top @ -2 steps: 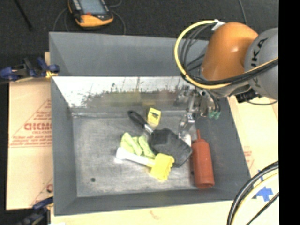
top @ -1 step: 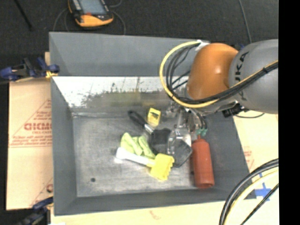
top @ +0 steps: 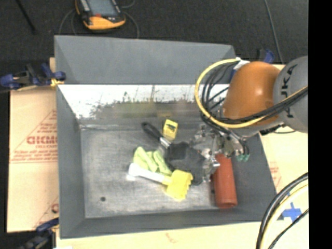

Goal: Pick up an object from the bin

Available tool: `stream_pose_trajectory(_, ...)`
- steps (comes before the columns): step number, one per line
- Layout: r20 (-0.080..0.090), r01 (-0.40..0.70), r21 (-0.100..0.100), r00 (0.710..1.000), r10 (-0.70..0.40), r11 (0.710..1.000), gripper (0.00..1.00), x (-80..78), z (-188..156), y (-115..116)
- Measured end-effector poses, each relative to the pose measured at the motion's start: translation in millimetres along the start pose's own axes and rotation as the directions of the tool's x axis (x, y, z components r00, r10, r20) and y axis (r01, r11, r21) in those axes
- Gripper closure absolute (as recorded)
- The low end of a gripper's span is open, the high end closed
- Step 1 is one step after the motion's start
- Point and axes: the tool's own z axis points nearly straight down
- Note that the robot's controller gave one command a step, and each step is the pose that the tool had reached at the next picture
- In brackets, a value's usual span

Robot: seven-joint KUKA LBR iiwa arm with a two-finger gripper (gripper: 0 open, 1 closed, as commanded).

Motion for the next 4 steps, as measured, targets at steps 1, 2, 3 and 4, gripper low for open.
stream_pose_trajectory(1, 0.016, -0.021, 0.009, 1.000, 0.020, 1.000, 0.00, 16.3, 53.4, 18.5)
stream_pose_trajectory(2, 0.004, -0.016, 0.009, 1.000, 0.016, 1.000, 1.00, 16.9, 52.0, 20.4)
stream_pose_trajectory(3, 0.004, -0.015, 0.009, 1.000, 0.015, 1.000, 1.00, 16.8, 52.0, 20.4)
stream_pose_trajectory(4, -0.010, -0.049, 0.006, 0.999, 0.049, 0.999, 1.00, 13.5, 48.9, 16.5)
